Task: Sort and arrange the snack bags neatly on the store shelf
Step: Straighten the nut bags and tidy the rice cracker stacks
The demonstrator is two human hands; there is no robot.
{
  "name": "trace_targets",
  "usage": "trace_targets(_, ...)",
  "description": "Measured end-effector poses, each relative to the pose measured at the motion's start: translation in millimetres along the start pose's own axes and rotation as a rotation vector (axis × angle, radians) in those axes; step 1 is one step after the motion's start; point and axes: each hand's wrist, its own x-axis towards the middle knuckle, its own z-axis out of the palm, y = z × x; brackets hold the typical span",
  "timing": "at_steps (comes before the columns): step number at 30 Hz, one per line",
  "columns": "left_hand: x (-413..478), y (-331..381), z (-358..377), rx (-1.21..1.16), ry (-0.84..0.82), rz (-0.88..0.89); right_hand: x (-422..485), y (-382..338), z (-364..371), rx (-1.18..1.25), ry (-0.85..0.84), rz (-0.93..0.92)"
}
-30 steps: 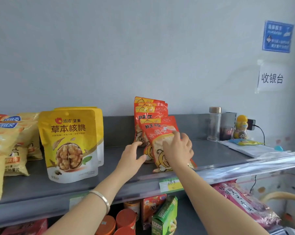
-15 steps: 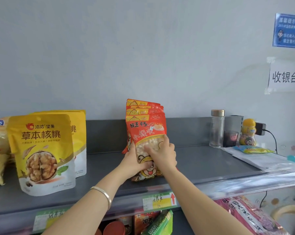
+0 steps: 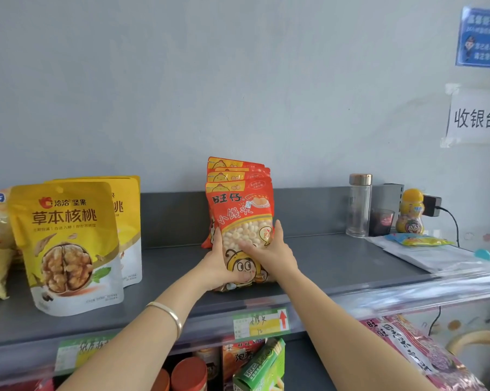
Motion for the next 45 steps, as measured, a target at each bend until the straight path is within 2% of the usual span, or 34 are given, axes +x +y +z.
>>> trace_targets(8,14,-12,-5,0.127,0.139,0.001,24,4,14,0.123,0.02,-0.17)
trace_targets(13,11,-11,-4,0.099,0.157,0.04,31,8,18,0.162,0.004,-0.214)
trace_targets(21,0,-4,-7,-0.064,0.127,0.004,20,8,5,0.161,-0.038,-0.174)
trace_targets(31,-7,-2,-2,-0.004,0.154,-0.006,10,12,-8,0.223,-0.02,-0.072)
trace_targets(36,-10,-2,-3,-0.056,0.207,0.005,6,12,-12,0.119,0.114,-0.066)
trace_targets(45,-33,12,-2,-0.006,0.327,0.04,-4,7,-9,-0.221,0.334,-0.301)
